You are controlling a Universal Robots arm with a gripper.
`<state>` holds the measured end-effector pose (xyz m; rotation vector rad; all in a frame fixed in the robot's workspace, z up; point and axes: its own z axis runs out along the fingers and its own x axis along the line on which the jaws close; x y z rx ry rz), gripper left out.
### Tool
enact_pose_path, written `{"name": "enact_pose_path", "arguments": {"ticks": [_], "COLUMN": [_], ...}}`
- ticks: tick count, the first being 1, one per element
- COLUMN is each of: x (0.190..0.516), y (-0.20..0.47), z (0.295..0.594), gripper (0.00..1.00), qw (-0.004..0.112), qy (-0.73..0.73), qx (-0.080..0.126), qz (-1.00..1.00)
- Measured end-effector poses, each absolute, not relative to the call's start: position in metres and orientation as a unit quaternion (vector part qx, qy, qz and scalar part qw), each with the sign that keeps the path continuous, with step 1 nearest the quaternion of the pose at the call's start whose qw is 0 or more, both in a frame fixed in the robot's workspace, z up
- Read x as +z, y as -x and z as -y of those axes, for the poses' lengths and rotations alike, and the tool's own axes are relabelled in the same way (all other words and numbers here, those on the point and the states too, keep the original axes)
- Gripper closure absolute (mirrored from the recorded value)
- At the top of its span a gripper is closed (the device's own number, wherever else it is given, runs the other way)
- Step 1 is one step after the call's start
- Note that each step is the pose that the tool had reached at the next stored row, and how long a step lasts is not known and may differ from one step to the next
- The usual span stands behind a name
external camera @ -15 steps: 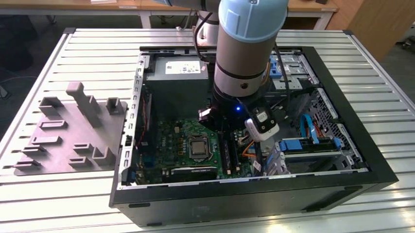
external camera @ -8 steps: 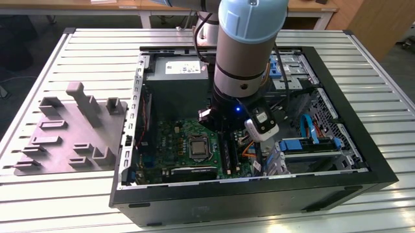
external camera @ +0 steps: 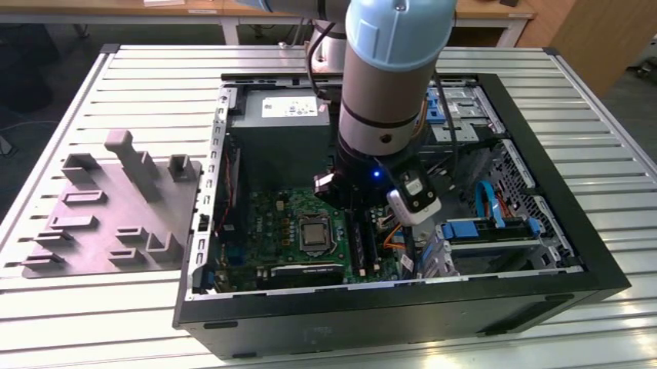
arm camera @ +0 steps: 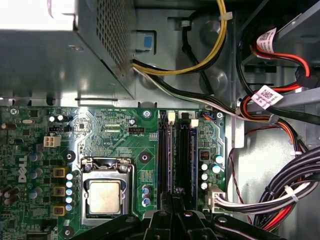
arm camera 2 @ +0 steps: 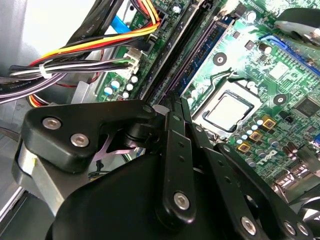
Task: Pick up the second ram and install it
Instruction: 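Insert the second ram into the second slot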
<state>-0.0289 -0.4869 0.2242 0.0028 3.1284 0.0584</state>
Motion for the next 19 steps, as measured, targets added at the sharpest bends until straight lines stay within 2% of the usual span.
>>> {"name": "enact_pose_path", "arguments": {"ticks": [19], "x": [0.2271], "y": [0.0289], "z": [0.4868], "gripper": [0.89], "qw": [0.007], "qy": [-0.013], "qx": [0.017], "qz": [-1.000]}}
